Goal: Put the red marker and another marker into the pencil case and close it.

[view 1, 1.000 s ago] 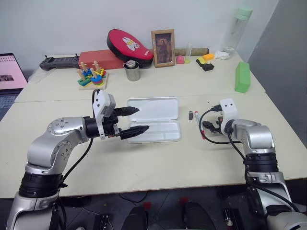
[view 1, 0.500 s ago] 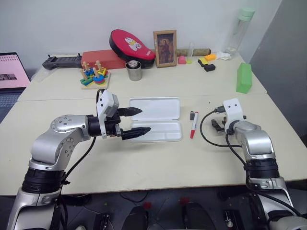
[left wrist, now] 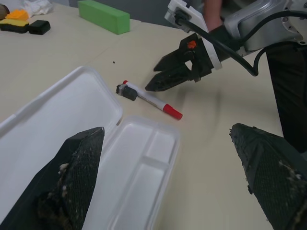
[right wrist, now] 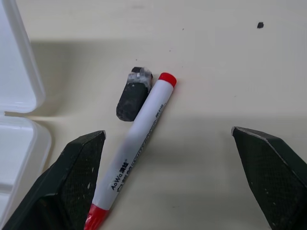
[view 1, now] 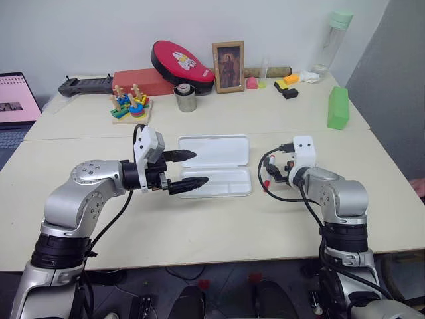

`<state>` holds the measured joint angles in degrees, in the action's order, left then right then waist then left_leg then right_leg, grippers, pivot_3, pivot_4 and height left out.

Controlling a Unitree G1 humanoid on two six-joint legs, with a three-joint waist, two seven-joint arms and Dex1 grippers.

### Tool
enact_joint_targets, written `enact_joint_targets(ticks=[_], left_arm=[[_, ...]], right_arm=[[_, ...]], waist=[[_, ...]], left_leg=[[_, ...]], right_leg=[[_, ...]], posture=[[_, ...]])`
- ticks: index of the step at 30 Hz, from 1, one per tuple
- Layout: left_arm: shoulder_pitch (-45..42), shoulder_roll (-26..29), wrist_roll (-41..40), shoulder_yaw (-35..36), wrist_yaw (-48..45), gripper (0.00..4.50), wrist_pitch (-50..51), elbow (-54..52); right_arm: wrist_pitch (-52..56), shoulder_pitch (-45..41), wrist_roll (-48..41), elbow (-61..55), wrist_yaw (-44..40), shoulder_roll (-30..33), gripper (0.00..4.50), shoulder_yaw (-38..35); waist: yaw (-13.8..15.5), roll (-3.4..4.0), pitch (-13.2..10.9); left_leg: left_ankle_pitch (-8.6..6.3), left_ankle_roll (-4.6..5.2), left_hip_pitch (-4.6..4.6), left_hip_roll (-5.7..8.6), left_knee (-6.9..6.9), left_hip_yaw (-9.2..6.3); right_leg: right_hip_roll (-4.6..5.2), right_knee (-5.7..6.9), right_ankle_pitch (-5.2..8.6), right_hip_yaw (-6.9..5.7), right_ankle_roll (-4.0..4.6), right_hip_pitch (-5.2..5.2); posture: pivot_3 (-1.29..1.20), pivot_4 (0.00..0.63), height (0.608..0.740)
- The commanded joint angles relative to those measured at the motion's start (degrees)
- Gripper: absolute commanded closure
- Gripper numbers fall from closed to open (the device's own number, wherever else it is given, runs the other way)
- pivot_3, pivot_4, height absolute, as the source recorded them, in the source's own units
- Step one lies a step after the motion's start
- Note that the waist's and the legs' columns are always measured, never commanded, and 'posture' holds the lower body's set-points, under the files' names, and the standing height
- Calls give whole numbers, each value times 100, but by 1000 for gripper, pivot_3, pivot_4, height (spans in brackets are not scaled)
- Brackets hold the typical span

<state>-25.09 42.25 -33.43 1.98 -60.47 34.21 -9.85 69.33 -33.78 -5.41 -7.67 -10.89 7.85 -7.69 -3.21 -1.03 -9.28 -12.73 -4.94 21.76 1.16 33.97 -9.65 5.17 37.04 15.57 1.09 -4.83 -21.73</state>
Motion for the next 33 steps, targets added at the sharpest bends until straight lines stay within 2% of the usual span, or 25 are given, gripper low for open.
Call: enact_joint_targets(ticks=[1,10,13,22,24,26,28,33], left_arm=[[-6,-30,2,106,20,0,-145,-132],[46,-13,-12,145,59,0,-161,-192],[54,-11,-10,152,72,0,-165,-195],[35,-18,-18,133,94,0,-174,-202],[35,-22,-22,132,103,0,-171,-215],[38,-25,-24,131,111,0,-168,-229],[37,-26,-26,134,119,0,-165,-234],[50,-33,-37,156,150,0,-156,-253]], right_arm=[[-55,38,-49,-152,128,-110,56,152],[-259,269,9,60,284,-160,56,599],[-317,255,22,110,310,-86,576,590],[-319,266,-3,56,366,44,2919,597],[-317,272,11,38,384,64,3561,611],[-315,273,20,30,399,89,3990,599],[-341,265,28,61,403,135,4226,572],[-509,173,103,143,422,396,4230,475]], waist=[[-8,0,0],[-12,0,0],[-12,0,1],[-11,0,1],[-11,0,1],[-11,0,1],[-11,0,1],[-2,0,1]], left_leg=[[0,0,0,0,0,0],[0,0,-1,0,0,1],[0,0,-2,0,0,1],[0,0,-1,0,0,0],[0,0,-1,0,0,1],[0,0,-1,0,0,1],[0,0,-1,0,0,0],[0,0,0,0,0,0]], right_leg=[[0,0,0,1,0,0],[0,2,0,1,0,-1],[0,2,0,1,0,-1],[0,0,0,1,0,-1],[0,0,0,1,0,-1],[0,1,0,1,0,-1],[0,1,0,1,0,0],[0,0,0,0,0,0]], posture=[[0,150,740],[0,150,740],[0,150,740],[0,150,740],[0,150,740],[0,150,740],[0,150,740],[0,150,740]])
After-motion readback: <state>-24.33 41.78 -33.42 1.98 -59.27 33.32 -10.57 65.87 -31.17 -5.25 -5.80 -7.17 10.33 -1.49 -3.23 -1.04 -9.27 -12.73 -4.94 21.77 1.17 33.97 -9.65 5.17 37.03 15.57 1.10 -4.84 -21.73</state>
